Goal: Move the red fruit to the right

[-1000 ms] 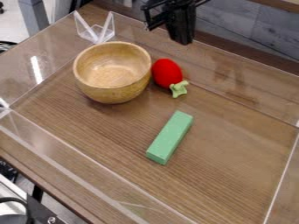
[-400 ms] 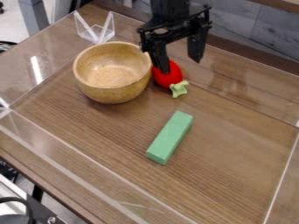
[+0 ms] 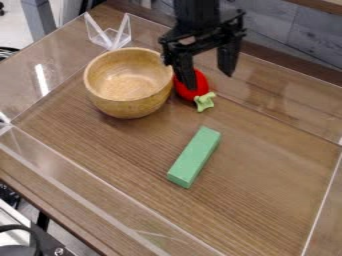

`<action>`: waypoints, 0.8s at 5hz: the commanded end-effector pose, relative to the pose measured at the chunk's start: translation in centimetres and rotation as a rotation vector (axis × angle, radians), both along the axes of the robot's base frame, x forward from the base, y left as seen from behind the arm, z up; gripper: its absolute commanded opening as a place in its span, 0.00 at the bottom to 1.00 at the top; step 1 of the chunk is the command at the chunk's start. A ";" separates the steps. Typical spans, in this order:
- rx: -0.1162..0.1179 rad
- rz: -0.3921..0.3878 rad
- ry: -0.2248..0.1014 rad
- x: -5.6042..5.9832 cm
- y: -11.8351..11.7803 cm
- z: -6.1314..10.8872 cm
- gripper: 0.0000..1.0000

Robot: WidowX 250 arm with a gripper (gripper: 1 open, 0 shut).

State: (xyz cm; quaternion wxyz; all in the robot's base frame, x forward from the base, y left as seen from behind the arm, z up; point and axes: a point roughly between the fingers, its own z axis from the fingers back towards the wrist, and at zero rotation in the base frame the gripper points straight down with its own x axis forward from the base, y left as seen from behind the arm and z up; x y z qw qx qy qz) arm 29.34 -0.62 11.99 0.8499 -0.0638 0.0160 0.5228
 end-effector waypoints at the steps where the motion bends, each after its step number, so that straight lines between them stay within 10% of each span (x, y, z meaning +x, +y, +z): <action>1: 0.020 -0.010 -0.037 0.6 -0.7 0.1 1.00; 4: 0.049 0.046 -0.046 2.6 -0.3 -0.4 1.00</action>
